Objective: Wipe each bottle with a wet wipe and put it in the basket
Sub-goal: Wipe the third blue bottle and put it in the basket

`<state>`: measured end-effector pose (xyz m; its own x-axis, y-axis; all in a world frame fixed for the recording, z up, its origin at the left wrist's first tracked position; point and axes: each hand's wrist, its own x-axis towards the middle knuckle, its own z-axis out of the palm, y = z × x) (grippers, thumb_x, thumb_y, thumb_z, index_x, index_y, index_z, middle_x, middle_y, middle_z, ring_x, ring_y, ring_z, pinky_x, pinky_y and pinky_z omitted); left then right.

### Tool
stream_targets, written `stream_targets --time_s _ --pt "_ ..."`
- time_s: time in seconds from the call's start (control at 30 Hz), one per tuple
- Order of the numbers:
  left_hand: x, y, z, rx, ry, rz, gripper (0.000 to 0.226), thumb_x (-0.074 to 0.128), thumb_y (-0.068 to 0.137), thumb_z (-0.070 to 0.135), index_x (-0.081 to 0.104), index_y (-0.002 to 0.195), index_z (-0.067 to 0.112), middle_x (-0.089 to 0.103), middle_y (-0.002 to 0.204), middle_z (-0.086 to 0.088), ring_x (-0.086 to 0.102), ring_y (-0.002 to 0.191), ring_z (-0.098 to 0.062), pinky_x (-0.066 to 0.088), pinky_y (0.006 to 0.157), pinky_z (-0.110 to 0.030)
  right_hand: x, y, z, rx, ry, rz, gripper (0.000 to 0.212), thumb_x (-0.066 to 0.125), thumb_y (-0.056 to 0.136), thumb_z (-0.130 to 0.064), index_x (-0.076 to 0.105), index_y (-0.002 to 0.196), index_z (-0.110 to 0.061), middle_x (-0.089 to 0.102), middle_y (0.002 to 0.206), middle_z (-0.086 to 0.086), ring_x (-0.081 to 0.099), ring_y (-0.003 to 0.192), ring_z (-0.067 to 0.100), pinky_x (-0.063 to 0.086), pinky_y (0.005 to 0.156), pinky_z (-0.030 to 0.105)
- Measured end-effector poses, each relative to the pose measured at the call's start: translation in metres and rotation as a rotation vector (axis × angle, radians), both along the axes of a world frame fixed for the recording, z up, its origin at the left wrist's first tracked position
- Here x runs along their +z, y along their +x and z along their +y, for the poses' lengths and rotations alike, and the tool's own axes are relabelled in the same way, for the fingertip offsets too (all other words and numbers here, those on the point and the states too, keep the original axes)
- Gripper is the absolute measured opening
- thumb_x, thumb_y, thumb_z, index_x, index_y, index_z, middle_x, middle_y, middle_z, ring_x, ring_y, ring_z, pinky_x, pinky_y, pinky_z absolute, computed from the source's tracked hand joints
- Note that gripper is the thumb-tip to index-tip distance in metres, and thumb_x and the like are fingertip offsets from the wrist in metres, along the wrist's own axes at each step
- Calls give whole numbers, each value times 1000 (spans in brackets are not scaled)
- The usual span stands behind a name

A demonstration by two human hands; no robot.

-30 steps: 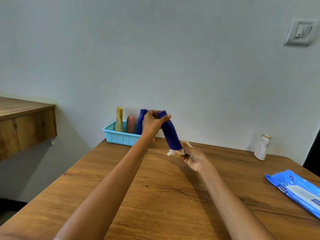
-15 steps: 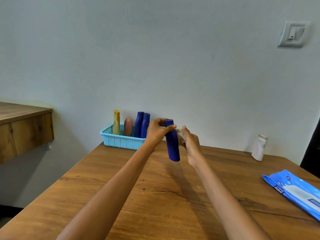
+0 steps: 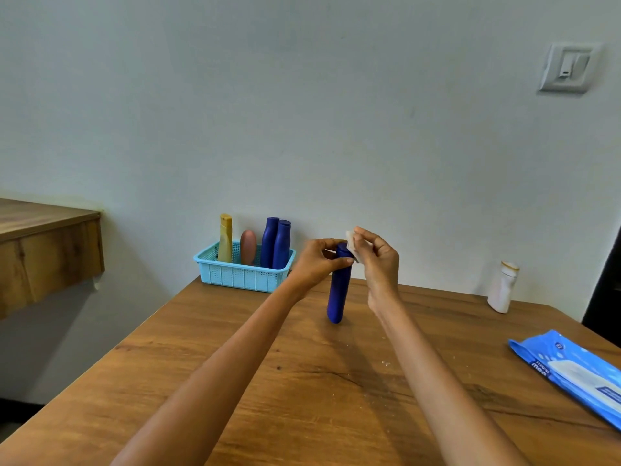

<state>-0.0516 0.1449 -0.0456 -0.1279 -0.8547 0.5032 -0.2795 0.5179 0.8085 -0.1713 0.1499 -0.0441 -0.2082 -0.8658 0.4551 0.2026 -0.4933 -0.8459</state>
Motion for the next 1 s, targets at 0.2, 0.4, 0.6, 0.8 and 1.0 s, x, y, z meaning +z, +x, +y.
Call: stream_targets --time_s 0.2,0.4,0.6,0.8,1.0 --pt "-3 -1 0 57 -49 -31 21 62 85 3 64 106 6 67 87 -1 64 76 -4 51 66 -10 -10 5 -2 -145 -42 481 32 60 90 -30 59 120 -18 57 114 -7 54 98 6 44 73 9" --pt "-4 0 -4 112 -60 6 45 70 80 8 50 120 14 60 97 1 61 86 -11 53 72 -18 -6 -2 -3 -275 -164 607 27 66 86 -26 66 106 -8 63 105 3 54 90 10 39 66 -1" --pt "-6 7 -8 115 1 51 50 73 79 16 49 123 15 60 98 4 59 86 -6 49 67 -14 -11 -3 -5 -144 0 313 27 59 90 -33 65 103 -10 67 94 4 63 87 18 50 72 23" --pt "-5 10 -11 38 -29 -61 39 67 85 13 56 122 12 64 107 1 59 94 -8 52 76 -17 -16 2 -5 -24 116 338 32 44 96 -45 64 97 -20 64 87 -6 60 86 8 46 71 18" --pt "-5 24 -13 -46 3 -91 36 63 88 13 56 122 16 62 114 1 56 108 -16 50 91 -29 -26 1 -8 4 245 408 35 40 100 -34 63 98 -7 58 77 1 55 80 17 48 74 29"
